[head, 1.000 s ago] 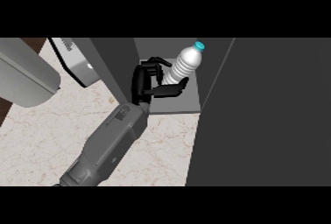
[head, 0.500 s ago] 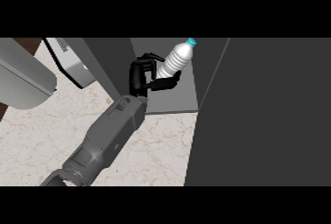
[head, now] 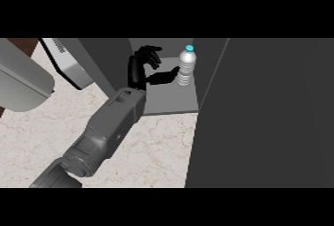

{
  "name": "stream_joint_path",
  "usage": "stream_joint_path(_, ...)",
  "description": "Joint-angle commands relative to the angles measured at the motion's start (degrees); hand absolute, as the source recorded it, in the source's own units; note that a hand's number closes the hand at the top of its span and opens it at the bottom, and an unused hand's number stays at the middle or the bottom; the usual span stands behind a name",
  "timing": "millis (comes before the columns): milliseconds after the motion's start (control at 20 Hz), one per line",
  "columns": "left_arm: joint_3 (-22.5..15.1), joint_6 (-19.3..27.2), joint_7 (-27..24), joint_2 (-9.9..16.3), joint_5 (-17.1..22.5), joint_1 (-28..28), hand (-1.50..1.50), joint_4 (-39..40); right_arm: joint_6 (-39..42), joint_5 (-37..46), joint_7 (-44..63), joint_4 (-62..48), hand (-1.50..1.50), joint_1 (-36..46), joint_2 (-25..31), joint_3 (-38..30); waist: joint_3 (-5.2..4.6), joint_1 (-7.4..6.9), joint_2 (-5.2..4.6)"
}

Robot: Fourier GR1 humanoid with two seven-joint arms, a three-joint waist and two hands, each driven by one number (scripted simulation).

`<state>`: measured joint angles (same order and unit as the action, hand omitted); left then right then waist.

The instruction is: Pick up the bottled water, place it into the cabinet and close the cabinet

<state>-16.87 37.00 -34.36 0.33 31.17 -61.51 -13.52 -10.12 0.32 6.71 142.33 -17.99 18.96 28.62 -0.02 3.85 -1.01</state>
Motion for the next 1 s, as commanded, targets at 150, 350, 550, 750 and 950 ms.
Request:
stream_joint_path(150, 1.6, 0.0, -0.7, -0.3, -0.2, -4.0, -1.50, 5.1, 1.1, -2.2, -0.4, 3.6, -1.50, -1.7, -0.2, 0.7, -0.01, 1.35, -0.46)
stream_joint_path(350, 3.3, -4.6, -4.5, 1.8, 0.4, -1.6, -1.50, 5.5, 2.2, -3.5, 0.6, 5.7, -1.50, -3.0, 1.8, -2.4, 0.00, 0.37, -0.19)
stream_joint_path(550, 4.6, -6.7, -3.2, 1.0, 0.9, -3.9, -1.50, 6.5, 2.1, -3.7, -0.2, 3.3, -1.50, -0.4, 0.1, -2.9, -0.01, 0.31, -0.45)
stream_joint_path(750, 3.9, -5.4, -2.9, 0.0, -0.5, -6.1, -1.50, 8.1, 2.1, -2.0, 0.1, 1.1, -1.50, 0.2, -1.3, 0.3, -0.03, 0.14, -0.39)
stream_joint_path(950, 3.9, -7.1, -4.5, -0.3, -0.8, -5.1, -1.50, 7.2, 1.8, -1.5, 0.7, 3.7, -1.50, -1.6, -1.2, 0.3, -0.04, 0.71, -0.22)
